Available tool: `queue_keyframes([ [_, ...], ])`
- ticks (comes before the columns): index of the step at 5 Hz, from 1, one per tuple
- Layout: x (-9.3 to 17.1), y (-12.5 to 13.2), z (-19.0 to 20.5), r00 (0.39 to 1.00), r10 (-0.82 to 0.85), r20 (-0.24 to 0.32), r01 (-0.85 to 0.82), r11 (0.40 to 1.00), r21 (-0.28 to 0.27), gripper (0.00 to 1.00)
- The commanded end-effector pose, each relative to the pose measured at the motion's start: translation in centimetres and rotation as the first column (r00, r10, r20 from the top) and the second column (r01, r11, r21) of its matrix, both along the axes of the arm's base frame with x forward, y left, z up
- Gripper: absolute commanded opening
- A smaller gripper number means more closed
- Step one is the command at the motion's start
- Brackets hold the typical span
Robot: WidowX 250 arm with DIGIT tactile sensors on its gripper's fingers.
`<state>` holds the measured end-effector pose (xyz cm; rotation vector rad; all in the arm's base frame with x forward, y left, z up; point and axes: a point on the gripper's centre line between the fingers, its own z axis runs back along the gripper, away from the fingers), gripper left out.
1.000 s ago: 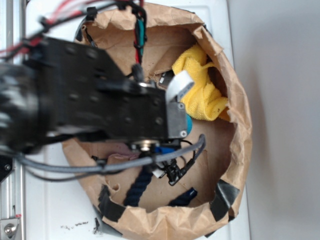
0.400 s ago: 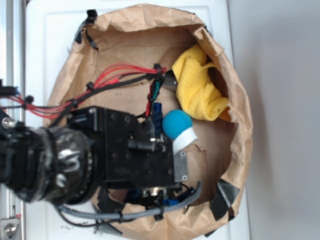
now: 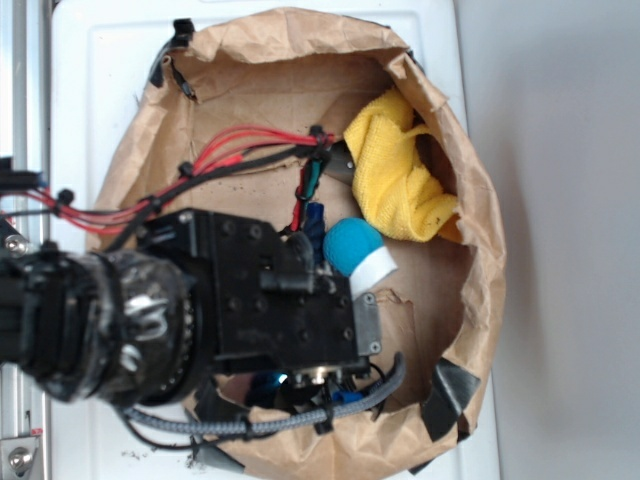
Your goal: Grab the blue rope.
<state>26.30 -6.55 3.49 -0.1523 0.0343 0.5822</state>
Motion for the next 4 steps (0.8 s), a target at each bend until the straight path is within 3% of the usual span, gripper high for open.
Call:
queue_keyframes([
  [1,-0.4,0.6,4.0,0.995,0.011,0.099,-0.008,0.999,-0.036,0.0],
  [3,-1.2,1.2,6.8,0.983,0.024,0.184,-0.022,1.0,-0.012,0.0],
  [4,-1.1,1.6,7.5,0.977,0.057,0.203,-0.056,0.998,-0.012,1.0],
])
